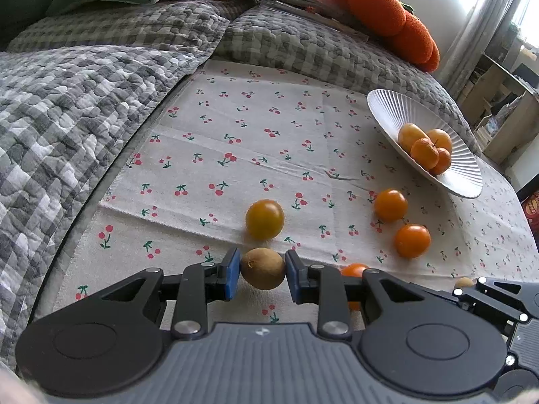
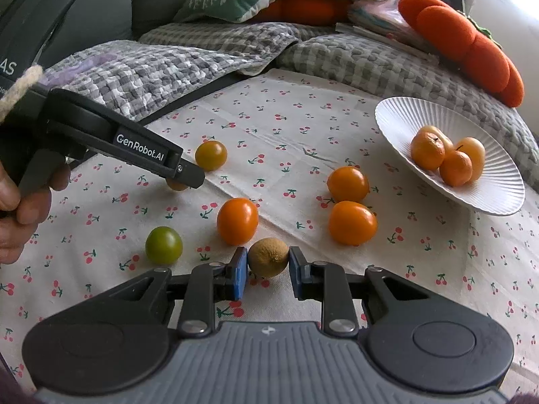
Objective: Organize fruits
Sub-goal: 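Grasp a brown kiwi-like fruit with the left tool while the right tool grasps another, then carry both kiwi-like fruits onto the white plate and open both tools, then withdraw both tools from the plate toward the remaining fruit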
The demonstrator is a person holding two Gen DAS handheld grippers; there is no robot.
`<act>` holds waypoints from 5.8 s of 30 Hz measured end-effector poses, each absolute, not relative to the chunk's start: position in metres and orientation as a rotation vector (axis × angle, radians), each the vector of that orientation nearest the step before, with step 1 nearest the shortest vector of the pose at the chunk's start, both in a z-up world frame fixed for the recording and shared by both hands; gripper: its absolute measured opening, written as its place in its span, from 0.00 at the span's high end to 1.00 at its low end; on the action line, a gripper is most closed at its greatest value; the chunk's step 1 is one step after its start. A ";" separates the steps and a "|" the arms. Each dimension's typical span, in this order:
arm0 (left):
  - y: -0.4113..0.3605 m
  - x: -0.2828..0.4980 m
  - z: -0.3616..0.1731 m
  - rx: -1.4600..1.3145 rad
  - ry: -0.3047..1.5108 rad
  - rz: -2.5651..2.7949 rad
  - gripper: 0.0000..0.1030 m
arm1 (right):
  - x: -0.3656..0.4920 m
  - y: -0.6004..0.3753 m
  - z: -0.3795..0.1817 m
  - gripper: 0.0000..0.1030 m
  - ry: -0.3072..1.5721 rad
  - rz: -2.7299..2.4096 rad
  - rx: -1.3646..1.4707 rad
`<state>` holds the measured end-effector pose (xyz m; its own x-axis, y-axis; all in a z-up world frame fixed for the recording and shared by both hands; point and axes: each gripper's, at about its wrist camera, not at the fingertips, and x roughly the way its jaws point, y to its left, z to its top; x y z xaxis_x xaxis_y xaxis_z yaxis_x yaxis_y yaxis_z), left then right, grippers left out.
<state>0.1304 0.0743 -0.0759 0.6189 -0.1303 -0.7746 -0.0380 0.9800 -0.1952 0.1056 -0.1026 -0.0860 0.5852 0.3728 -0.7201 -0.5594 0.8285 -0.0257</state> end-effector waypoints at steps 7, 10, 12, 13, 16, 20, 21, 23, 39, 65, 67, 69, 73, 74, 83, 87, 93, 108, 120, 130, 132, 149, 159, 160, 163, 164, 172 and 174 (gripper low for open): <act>0.070 0.123 -0.067 -0.210 0.887 -0.089 0.79 | 0.105 -0.109 -0.078 0.77 0.767 0.539 -0.224; 0.069 0.121 -0.065 -0.209 0.881 -0.097 0.79 | 0.103 -0.113 -0.071 0.77 0.756 0.534 -0.200; 0.069 0.121 -0.064 -0.206 0.879 -0.097 0.79 | 0.101 -0.115 -0.066 0.77 0.746 0.537 -0.183; 0.068 0.121 -0.064 -0.204 0.878 -0.094 0.79 | 0.101 -0.116 -0.064 0.77 0.742 0.539 -0.175; 0.069 0.121 -0.063 -0.201 0.872 -0.091 0.79 | 0.099 -0.120 -0.055 0.77 0.725 0.536 -0.153; 0.067 0.120 -0.060 -0.182 0.861 -0.090 0.79 | 0.100 -0.127 -0.046 0.77 0.709 0.523 -0.121; 0.066 0.120 -0.059 -0.182 0.860 -0.091 0.79 | 0.101 -0.128 -0.045 0.77 0.708 0.518 -0.117; 0.065 0.120 -0.058 -0.174 0.856 -0.094 0.79 | 0.101 -0.130 -0.044 0.77 0.707 0.510 -0.110; 0.044 0.120 -0.041 -0.088 0.813 -0.114 0.79 | 0.109 -0.155 -0.023 0.77 0.669 0.446 -0.051; -0.012 0.165 -0.006 -0.107 0.765 -0.250 0.79 | 0.147 -0.256 0.013 0.77 0.646 0.263 0.202; -0.018 0.173 -0.004 -0.107 0.760 -0.259 0.79 | 0.151 -0.259 0.011 0.77 0.654 0.254 0.216; -0.024 0.181 -0.003 -0.115 0.762 -0.273 0.79 | 0.158 -0.263 0.009 0.77 0.663 0.248 0.228; -0.035 0.201 -0.002 -0.134 0.764 -0.288 0.79 | 0.173 -0.267 -0.001 0.77 0.698 0.252 0.269; -0.038 0.208 -0.003 -0.141 0.765 -0.293 0.79 | 0.177 -0.267 -0.005 0.77 0.708 0.252 0.275; -0.055 0.254 -0.023 -0.201 0.793 -0.318 0.79 | 0.210 -0.259 -0.035 0.77 0.747 0.264 0.218; -0.053 0.265 -0.035 -0.231 0.815 -0.318 0.79 | 0.214 -0.256 -0.045 0.77 0.756 0.297 0.167; -0.049 0.276 -0.048 -0.265 0.829 -0.321 0.79 | 0.226 -0.251 -0.054 0.77 0.753 0.309 0.128; -0.039 0.275 -0.052 -0.284 0.828 -0.352 0.77 | 0.234 -0.265 -0.058 0.73 0.763 0.283 0.268; -0.012 0.231 -0.027 -0.223 0.814 -0.276 0.72 | 0.217 -0.252 -0.036 0.70 0.750 0.321 0.311; 0.002 0.182 -0.012 -0.207 0.812 -0.236 0.70 | 0.184 -0.231 -0.022 0.70 0.747 0.344 0.273; 0.002 0.172 -0.011 -0.212 0.813 -0.242 0.70 | 0.176 -0.228 -0.018 0.70 0.745 0.355 0.263; -0.010 0.110 -0.018 -0.186 0.808 -0.253 0.66 | 0.102 -0.222 0.002 0.56 0.716 0.353 0.185; -0.023 0.097 -0.029 -0.130 0.827 -0.250 0.50 | 0.088 -0.222 -0.002 0.31 0.721 0.351 0.078; -0.024 0.097 -0.030 -0.127 0.828 -0.249 0.46 | 0.088 -0.221 -0.002 0.25 0.715 0.350 0.067; -0.023 0.097 -0.033 -0.129 0.836 -0.241 0.39 | 0.088 -0.218 -0.001 0.14 0.704 0.346 0.048; -0.023 0.097 -0.034 -0.130 0.838 -0.238 0.37 | 0.087 -0.219 -0.001 0.09 0.702 0.343 0.045; -0.026 0.097 -0.037 -0.125 0.847 -0.253 0.17 | 0.093 -0.225 -0.011 0.04 0.731 0.300 0.042; -0.028 0.098 -0.040 -0.120 0.854 -0.265 0.17 | 0.096 -0.229 -0.014 0.04 0.745 0.290 0.060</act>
<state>0.0976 -0.0284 -0.0398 0.6264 -0.2781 -0.7282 0.1824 0.9605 -0.2100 0.0958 -0.2288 -0.0138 0.6967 0.2814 -0.6598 -0.2393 0.9583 0.1560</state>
